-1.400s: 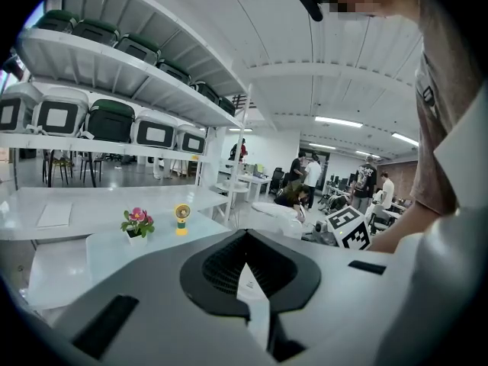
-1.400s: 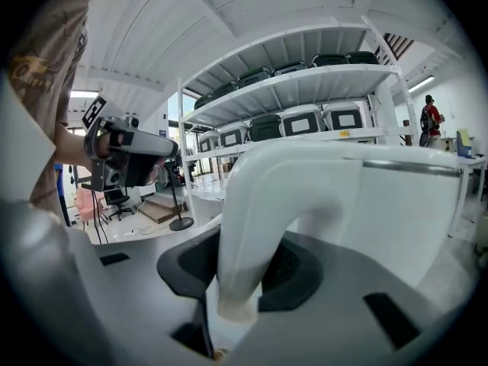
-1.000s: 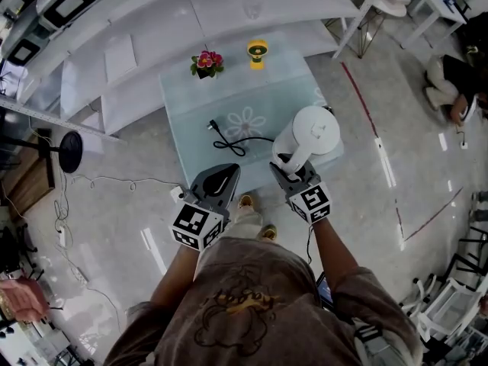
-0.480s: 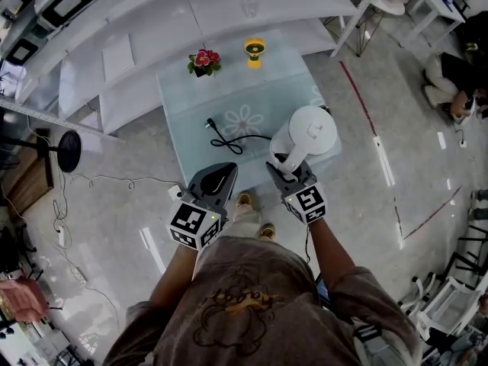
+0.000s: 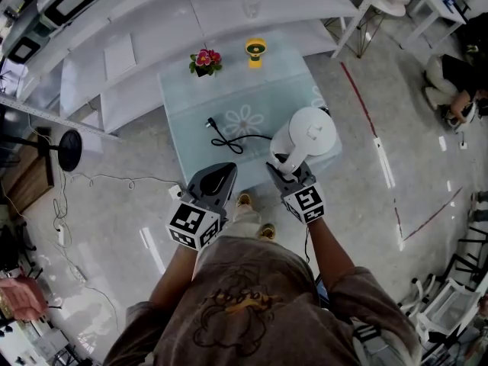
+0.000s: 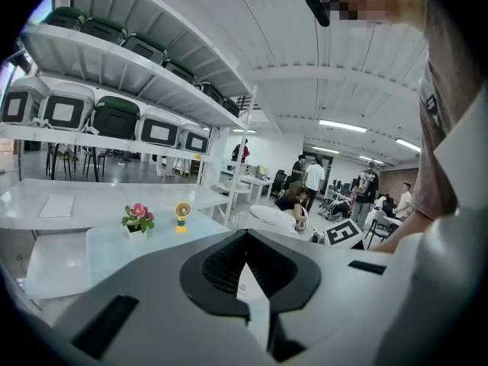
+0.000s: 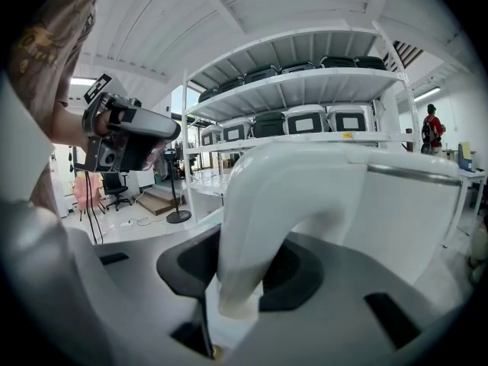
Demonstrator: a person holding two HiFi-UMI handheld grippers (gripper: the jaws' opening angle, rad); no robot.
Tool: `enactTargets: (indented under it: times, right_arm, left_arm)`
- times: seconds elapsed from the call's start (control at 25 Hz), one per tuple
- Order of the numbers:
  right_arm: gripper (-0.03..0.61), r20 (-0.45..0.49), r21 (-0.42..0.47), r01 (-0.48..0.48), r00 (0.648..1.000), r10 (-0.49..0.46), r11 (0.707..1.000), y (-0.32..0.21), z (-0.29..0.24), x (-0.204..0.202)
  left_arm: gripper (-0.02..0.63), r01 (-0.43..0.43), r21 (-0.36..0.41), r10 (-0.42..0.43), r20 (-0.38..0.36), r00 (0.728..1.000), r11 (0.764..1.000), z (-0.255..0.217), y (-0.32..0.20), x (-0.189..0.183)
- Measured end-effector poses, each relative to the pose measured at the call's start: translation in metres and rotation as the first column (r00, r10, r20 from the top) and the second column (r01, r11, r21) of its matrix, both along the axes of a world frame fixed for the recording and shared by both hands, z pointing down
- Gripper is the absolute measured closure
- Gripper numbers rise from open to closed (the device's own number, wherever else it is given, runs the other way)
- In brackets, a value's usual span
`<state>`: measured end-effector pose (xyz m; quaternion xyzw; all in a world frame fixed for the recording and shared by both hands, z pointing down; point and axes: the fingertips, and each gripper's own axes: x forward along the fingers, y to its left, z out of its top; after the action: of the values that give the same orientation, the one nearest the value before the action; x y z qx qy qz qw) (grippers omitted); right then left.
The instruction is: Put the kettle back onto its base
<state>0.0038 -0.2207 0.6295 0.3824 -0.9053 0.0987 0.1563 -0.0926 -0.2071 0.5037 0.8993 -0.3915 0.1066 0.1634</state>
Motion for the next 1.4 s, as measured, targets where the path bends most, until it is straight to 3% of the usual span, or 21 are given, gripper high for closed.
enactTargets:
  times: [0.84,1.4]
  right_arm:
    - [0.446,-0.053,-0.032,0.045,0.997,-0.047,0.998,0.012,0.015,-0.012]
    - [0.376,-0.095,-0.04,0.007,0.995,-0.011,0.999,0.027,0.009,0.007]
  left_arm:
    - [0.592,-0.013,0.003,0.013,-0.049,0.999,1.0,-0.005,0.004,0.016]
    - [0.592,-0.04,-0.016,0.039,-0.065,0.997,0.999,-0.001,0.012,0.017]
